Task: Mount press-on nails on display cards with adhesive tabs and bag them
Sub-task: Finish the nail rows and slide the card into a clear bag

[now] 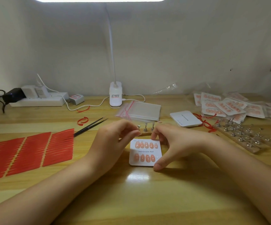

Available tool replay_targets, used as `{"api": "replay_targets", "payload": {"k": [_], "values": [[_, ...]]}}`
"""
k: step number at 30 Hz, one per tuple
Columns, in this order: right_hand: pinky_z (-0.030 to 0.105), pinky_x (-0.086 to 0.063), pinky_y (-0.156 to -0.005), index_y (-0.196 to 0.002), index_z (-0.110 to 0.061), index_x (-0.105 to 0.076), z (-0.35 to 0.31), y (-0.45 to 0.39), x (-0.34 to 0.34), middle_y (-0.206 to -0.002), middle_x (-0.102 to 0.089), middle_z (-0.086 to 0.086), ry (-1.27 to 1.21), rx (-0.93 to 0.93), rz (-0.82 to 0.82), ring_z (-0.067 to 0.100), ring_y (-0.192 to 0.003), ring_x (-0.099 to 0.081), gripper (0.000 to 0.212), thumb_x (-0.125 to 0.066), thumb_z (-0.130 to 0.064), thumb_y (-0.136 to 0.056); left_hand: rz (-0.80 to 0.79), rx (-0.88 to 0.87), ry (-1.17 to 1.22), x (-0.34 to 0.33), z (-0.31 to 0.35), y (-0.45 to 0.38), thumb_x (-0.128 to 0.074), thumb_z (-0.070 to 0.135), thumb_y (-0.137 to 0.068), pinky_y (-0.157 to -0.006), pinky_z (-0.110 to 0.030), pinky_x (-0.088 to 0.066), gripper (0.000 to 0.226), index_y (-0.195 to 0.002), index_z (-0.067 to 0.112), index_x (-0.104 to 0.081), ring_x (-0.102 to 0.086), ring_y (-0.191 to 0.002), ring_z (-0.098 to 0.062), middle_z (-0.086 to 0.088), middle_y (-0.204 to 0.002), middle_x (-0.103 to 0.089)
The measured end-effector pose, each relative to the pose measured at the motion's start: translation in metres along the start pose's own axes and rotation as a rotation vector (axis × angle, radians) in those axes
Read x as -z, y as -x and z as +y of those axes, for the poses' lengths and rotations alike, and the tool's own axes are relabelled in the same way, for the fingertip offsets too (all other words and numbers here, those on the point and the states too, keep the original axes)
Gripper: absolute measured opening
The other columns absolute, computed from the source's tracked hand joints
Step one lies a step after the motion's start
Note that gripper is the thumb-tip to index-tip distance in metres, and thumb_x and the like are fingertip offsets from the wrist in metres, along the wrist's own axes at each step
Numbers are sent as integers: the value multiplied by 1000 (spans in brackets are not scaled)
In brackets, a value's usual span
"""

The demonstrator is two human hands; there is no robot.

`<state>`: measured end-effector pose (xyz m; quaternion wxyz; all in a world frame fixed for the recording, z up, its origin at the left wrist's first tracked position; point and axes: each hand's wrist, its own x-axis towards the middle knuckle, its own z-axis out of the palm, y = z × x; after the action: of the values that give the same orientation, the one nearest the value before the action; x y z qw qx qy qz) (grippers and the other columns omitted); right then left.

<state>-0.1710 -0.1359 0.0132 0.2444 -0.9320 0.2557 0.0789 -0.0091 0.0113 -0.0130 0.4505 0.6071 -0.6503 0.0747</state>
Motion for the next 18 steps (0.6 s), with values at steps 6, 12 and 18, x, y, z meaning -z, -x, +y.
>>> {"api": "replay_targets", "payload": {"k": [6,12,18], "values": [[13,-45,-58,-105,-48,-39,-2,3,0,-108,-49,-26,-150,47,68,-9,-82,-56,74,-84,-59,-47,94,43,70,3,4,-2,-65,25,-84,-71,-28,-56,18,-98,17,-73,-66,-79,-6,8,-85,-71],[12,-46,-63,-118,-38,-44,-11,2,-7,-107,-50,-25,-272,145,291,-3,-87,-58,75,-88,-43,-57,157,17,2,4,3,-4,-64,25,-89,-66,-24,-52,21,-99,9,-74,-61,-73,-7,1,-84,-70],[9,-39,-73,-125,-29,-42,-21,5,-9,-114,-48,-18,-190,281,624,2,-101,-48,75,-85,-35,-64,380,373,412,14,0,-16,-66,38,-83,-81,-27,-54,7,-83,34,-72,-67,-92,-10,3,-98,-69]]}}
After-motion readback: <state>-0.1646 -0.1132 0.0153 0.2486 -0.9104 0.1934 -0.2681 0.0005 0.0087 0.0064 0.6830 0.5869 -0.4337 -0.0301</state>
